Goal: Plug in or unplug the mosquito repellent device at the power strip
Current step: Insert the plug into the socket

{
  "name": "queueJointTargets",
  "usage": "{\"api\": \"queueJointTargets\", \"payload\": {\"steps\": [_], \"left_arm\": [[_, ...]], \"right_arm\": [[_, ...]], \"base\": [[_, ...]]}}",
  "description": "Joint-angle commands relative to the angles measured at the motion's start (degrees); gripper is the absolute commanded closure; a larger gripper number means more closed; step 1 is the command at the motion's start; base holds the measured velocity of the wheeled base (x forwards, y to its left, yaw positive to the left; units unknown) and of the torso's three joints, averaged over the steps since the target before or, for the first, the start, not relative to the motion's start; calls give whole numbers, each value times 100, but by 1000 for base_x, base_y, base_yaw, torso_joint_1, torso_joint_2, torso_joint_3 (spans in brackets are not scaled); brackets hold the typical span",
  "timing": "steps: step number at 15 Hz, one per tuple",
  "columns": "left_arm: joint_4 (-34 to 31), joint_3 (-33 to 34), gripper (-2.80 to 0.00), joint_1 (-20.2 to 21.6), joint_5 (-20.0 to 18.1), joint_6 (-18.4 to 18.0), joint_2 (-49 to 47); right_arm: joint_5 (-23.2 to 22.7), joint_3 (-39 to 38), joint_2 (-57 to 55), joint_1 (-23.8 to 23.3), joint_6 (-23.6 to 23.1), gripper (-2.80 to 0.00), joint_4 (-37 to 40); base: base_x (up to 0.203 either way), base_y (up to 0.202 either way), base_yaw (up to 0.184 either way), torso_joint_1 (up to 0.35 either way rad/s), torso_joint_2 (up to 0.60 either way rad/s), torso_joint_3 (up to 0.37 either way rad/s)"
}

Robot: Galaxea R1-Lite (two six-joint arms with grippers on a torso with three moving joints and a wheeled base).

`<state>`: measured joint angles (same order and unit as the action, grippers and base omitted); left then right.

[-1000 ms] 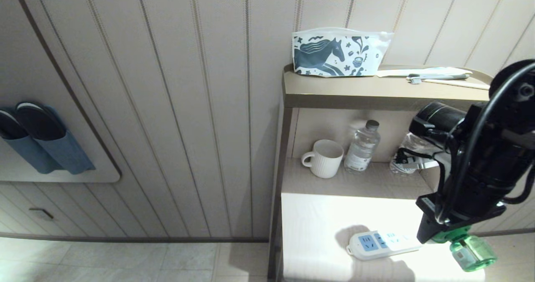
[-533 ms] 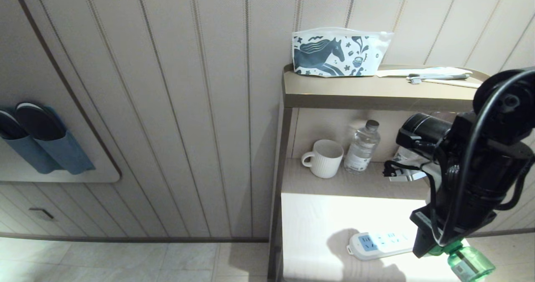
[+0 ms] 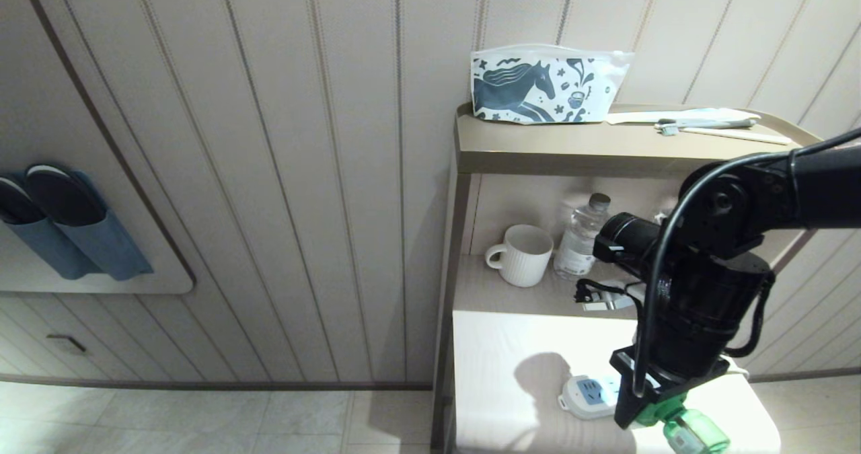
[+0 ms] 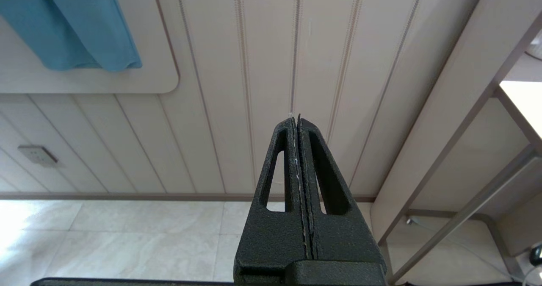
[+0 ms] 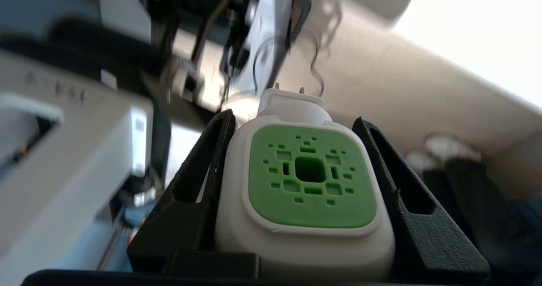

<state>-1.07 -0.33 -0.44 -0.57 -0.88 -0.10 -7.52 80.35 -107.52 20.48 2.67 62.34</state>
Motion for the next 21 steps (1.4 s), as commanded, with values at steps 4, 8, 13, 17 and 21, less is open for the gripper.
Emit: {"api": "queueJointTargets", "payload": {"steps": [4,8,13,17,21], "left_arm": [[1,-2,0,0,-3,0,-8],[1,-2,0,0,5,0,-8],[1,-2,0,0,2,0,-8],[1,4,0,0,5,0,-8],[1,6,0,0,4,0,-8]], "right_arm": [[299,188,-380,-77,-57,0,-398],[578,425,-568,-329,-307,0,-398],[673,800,-1003,-415,-337,0,-399],[673,884,-1085,-396,-337,0,-398],[673,992,-1192,-376,-337,0,-404]], "base": [[0,0,0,0,0,0],[0,0,0,0,0,0],[0,0,0,0,0,0],[0,0,0,0,0,0],[0,0,0,0,0,0]]}}
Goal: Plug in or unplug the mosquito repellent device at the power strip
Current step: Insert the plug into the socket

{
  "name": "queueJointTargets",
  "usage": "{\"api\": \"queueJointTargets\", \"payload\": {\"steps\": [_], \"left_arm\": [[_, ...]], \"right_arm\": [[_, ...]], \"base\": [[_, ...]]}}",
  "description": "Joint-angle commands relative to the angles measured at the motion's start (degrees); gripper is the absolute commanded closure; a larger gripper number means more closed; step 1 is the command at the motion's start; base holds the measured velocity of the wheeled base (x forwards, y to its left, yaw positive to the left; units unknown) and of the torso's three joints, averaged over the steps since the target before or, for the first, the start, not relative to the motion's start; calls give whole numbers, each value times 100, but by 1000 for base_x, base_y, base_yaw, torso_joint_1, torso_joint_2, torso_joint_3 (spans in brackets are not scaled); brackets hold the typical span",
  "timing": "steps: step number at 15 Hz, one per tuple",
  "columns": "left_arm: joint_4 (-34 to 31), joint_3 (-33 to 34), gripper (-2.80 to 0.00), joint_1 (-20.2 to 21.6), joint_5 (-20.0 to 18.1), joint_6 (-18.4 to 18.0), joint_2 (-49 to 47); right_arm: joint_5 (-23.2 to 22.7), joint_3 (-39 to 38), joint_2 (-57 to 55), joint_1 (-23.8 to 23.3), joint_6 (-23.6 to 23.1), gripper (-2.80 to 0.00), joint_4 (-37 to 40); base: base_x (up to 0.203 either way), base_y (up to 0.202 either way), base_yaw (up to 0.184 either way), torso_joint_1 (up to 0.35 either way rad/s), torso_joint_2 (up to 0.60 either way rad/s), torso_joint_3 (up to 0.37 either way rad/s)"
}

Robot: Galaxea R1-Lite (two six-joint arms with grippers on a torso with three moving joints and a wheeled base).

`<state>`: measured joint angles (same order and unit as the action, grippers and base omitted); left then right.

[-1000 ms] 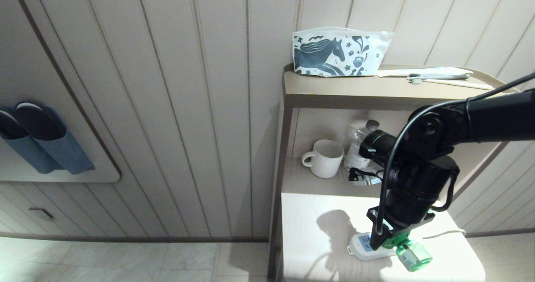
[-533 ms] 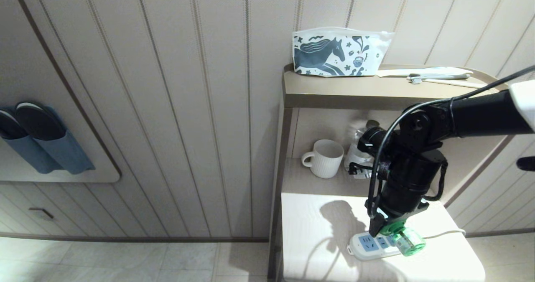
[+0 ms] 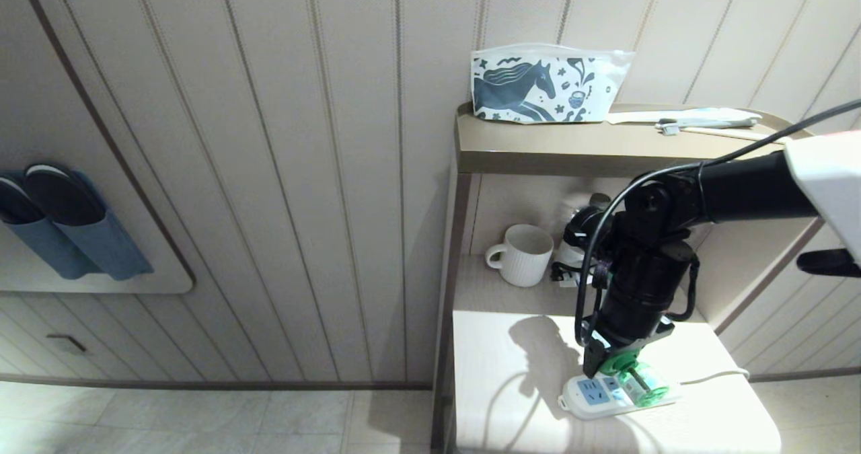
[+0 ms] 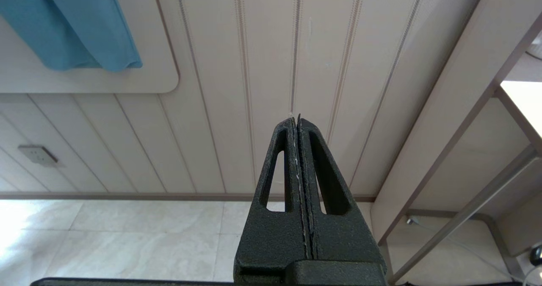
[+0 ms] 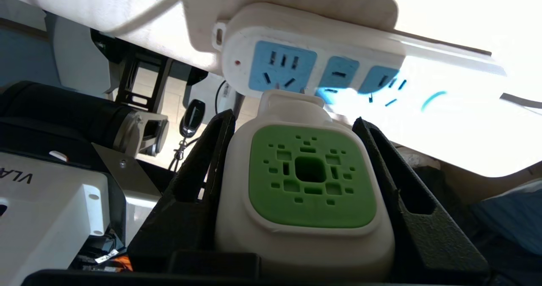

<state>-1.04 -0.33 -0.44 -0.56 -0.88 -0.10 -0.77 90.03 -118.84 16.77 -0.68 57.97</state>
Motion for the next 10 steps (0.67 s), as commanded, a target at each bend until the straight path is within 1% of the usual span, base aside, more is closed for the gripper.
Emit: {"api": "queueJointTargets", "payload": {"steps": [1,10], "left_arm": [[-1,-2,0,0,-6,0,-8],[-1,-2,0,0,-6,0,-8]], "right_arm": [[-2,24,-78,-12,-2,0,30],[-11,-91,-139,19,7,0,39]], "base": [[0,0,0,0,0,0],[0,0,0,0,0,0]]}}
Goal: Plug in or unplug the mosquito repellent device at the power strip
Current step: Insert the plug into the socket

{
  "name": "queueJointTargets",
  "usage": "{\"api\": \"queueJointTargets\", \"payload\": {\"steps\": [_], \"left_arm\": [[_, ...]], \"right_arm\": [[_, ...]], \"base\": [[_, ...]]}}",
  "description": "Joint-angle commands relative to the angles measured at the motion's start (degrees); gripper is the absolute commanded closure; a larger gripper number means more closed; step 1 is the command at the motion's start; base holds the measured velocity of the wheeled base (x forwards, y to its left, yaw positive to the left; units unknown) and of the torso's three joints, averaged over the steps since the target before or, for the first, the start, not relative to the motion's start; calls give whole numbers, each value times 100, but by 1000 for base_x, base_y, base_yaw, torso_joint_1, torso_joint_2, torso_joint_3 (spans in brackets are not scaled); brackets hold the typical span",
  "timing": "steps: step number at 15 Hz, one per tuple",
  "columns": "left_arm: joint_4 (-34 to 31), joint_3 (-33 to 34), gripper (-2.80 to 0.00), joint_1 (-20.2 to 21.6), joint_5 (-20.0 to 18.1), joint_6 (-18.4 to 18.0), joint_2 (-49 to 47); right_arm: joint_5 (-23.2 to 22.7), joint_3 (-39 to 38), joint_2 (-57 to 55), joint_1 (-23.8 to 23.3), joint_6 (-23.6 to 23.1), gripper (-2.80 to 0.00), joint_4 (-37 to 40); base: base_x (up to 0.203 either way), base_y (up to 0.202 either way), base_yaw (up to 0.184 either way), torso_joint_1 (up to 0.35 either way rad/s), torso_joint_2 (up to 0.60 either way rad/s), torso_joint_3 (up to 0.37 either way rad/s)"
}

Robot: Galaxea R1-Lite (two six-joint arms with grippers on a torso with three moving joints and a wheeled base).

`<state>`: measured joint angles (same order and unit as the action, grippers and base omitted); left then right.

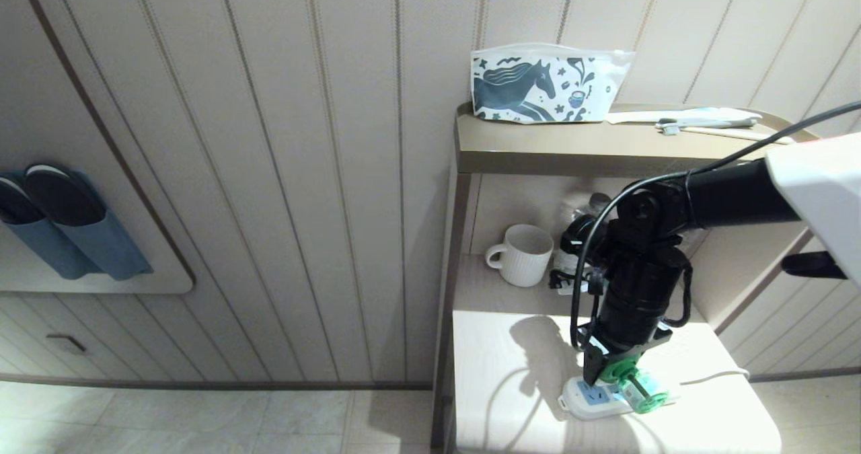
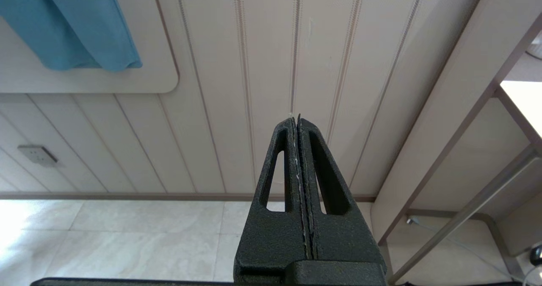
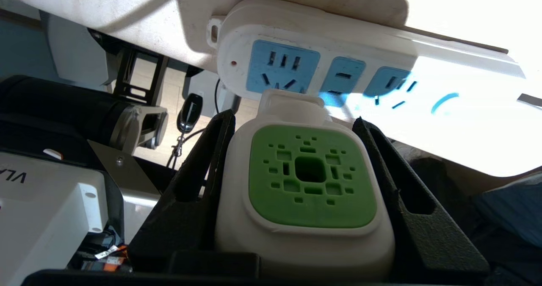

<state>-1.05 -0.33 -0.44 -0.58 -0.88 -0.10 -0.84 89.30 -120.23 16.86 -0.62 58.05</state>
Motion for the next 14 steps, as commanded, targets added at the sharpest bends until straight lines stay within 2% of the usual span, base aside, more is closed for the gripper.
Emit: {"api": "queueJointTargets", "payload": {"steps": [1,14], "left_arm": [[-1,-2,0,0,5,0,-8],[-1,-2,0,0,-3,0,-8]], "right_arm": [[-4,-26,-1,10,1,0,31],[5,-9,-185,10,-8,0,-74]], "base": [[0,0,0,0,0,0],[0,0,0,0,0,0]]}}
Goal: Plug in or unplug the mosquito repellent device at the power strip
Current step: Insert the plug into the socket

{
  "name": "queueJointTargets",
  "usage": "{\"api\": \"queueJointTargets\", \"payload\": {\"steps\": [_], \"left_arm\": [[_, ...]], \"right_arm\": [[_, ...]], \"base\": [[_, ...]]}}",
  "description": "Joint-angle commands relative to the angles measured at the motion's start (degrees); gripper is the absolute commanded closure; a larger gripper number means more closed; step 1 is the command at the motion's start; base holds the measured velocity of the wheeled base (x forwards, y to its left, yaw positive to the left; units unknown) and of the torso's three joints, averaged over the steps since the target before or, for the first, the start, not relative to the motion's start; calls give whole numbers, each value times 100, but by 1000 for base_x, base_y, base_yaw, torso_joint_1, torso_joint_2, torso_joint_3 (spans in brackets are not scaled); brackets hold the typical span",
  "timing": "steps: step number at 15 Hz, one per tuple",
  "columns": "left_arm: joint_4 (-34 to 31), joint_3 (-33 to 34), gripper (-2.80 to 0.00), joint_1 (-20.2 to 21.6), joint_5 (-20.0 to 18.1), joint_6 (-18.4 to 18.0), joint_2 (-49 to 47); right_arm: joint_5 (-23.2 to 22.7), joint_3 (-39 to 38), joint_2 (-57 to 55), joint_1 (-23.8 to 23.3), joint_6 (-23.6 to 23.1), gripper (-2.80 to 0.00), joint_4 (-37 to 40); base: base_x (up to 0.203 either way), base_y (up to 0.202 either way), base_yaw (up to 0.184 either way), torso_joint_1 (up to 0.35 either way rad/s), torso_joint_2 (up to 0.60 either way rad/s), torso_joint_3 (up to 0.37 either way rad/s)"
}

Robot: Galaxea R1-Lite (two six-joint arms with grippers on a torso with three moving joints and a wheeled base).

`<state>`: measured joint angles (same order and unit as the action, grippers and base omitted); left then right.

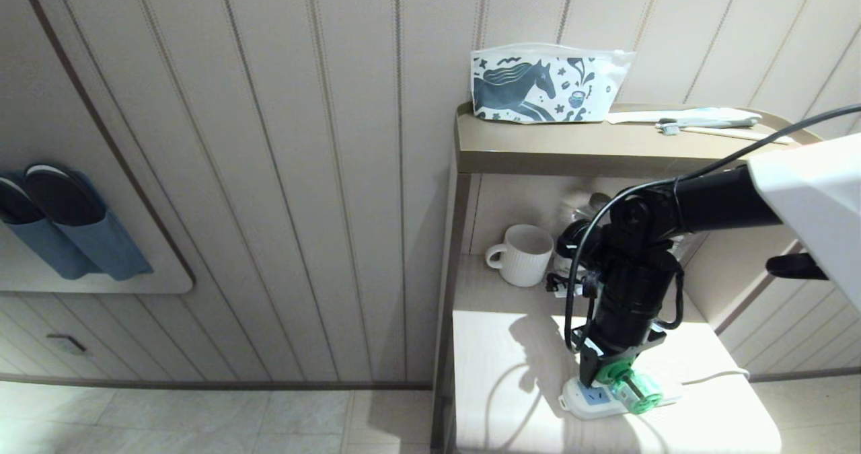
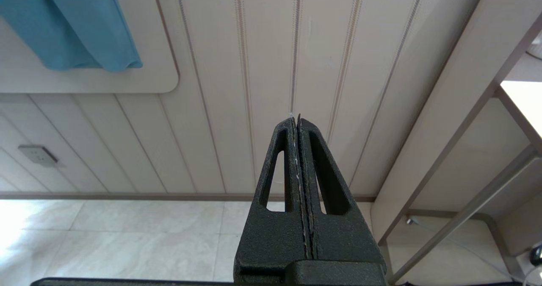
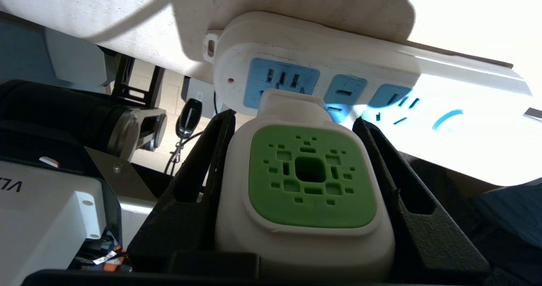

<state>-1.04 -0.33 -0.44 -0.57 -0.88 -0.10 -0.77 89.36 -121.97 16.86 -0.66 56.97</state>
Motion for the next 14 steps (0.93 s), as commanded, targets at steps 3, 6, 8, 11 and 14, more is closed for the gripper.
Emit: {"api": "queueJointTargets", "payload": {"steps": [3,6,8,11,14], "left_arm": [[-2,-2,0,0,-4,0,-8],[-2,-2,0,0,-4,0,-8],[-2,-2,0,0,-4,0,-8],[-2,-2,0,0,-4,0,-8],[-2,-2,0,0,-4,0,-8]], "right_arm": [[-2,47,-108,10,-4,0,25],[-2,70,-117,28,-4,0,25],[-9,90,-117,54,-4,0,26],[-11,170,-152,63,-4,0,25],[-11,207,-161,98,-4,0,32]], "base": [[0,0,0,0,0,0],[0,0,0,0,0,0],[0,0,0,0,0,0],[0,0,0,0,0,0],[0,0,0,0,0,0]]}}
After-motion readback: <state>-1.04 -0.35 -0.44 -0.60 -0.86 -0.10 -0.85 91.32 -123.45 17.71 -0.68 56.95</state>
